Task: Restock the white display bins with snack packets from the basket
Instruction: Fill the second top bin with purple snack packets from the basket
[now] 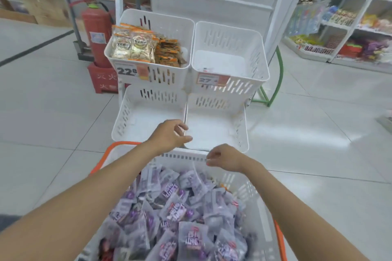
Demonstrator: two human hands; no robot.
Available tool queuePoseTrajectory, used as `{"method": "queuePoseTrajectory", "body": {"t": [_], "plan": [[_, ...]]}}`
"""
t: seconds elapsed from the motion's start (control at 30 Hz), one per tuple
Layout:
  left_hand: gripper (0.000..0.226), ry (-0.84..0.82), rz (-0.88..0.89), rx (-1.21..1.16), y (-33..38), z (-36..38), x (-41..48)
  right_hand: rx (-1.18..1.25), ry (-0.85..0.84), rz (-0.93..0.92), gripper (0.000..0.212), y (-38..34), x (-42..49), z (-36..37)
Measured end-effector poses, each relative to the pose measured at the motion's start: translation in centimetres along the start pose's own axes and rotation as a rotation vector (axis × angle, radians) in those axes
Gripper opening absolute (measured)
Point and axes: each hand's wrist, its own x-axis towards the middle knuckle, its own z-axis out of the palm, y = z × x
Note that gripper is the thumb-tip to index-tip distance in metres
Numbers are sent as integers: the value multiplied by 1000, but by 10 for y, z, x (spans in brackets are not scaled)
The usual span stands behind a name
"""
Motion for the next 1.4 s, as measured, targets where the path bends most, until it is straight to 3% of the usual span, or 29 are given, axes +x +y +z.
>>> {"method": "queuePoseTrajectory", "body": {"t": [0.13,0.27,0.3,0.4,0.43,0.5,0.53,0.57,0.63,0.7,0.73,0.83,0.97,1.03,1.1,1.13,1.2,1.3,1.4], "plan": [[24,-2,-132,-64,-41,16,-43,-193,-23,193,33,29,-3,82],[18,19,-184,-90,-64,25,-71,-307,256,132,29,36,1,115],[18,13,-194,-82,-68,26,-75,-262,222,127,28,36,0,113],[23,-22,-209,-46,-72,30,-83,-201,-6,100,61,37,-5,110],[24,-36,-207,-35,-72,32,-85,-284,-8,61,54,38,-6,112],[27,-55,-188,-5,-71,36,-86,-403,99,-32,12,38,-8,114],[30,-52,-179,-3,-69,38,-87,-409,178,-83,21,37,-8,111],[35,-40,-172,-15,-66,39,-86,-374,248,-112,32,35,-8,105],[57,-15,-155,-72,-55,40,-85,-75,324,-150,40,25,-9,84],[78,-50,-151,-209,-39,41,-83,168,242,-223,41,11,-14,61],[77,-95,-155,-316,-32,44,-81,231,192,-274,39,2,-18,54],[53,-271,-144,-530,-17,52,-79,404,148,-326,15,-16,-36,48],[40,-382,-209,-431,-17,60,-76,478,161,-263,20,2,-46,48],[41,-302,-267,-408,-25,60,-74,396,33,-118,50,23,-49,48],[48,-214,-325,-457,-36,57,-74,14,-188,-26,74,47,-49,61],[45,-181,-346,-480,-40,55,-76,-184,-250,-28,74,58,-48,72],[47,-139,-401,-536,-47,52,-78,-339,-137,-57,55,65,-45,88],[65,-72,-451,-655,-56,48,-76,-17,109,-81,21,51,-45,76],[71,-29,-427,-732,-50,42,-71,155,165,-214,46,27,-44,45]]}}
